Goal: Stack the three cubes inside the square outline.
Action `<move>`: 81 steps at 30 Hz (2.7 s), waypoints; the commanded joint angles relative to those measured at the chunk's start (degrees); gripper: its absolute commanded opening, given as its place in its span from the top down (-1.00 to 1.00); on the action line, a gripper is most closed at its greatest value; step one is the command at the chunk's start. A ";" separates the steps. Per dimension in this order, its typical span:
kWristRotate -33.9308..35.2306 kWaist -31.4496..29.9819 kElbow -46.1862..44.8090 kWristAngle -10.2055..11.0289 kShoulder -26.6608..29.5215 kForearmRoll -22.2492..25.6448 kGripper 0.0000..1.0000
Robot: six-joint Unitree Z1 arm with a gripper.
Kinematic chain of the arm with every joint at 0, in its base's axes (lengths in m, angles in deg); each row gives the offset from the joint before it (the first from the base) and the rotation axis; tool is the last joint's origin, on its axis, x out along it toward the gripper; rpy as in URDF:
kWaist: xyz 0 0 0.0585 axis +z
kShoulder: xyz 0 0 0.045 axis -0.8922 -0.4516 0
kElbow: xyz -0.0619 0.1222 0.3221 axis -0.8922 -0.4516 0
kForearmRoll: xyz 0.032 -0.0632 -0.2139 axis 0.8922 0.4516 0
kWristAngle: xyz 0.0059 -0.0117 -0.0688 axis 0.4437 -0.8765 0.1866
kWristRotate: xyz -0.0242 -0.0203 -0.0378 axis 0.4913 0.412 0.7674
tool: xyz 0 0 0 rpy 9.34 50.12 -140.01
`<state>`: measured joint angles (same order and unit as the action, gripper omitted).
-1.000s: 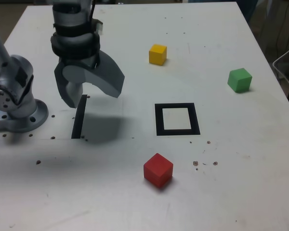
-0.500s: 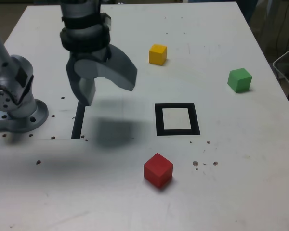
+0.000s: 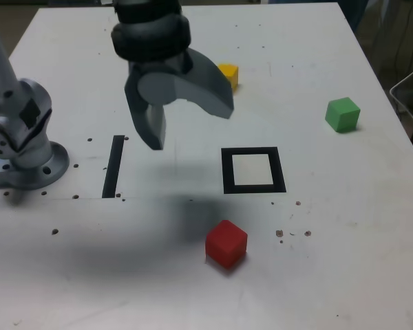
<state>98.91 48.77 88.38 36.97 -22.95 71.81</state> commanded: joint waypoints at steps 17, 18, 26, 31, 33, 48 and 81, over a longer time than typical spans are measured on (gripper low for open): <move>16.52 -15.39 4.21 -1.49 -13.70 -7.00 -0.98; 16.82 -15.88 4.20 -1.54 -14.29 -7.39 -0.98; 12.55 -16.87 4.03 -0.45 -16.88 -8.67 -0.94; 8.34 -17.10 3.77 -0.35 -18.20 -8.69 -0.90; 7.36 -17.27 3.50 -0.40 -18.61 -8.69 -0.87; -0.52 -18.22 3.26 0.52 -20.56 -10.69 -0.71; -6.26 -18.84 7.46 1.49 -25.26 -9.13 -0.20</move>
<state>92.83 30.02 95.58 38.53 -47.93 62.84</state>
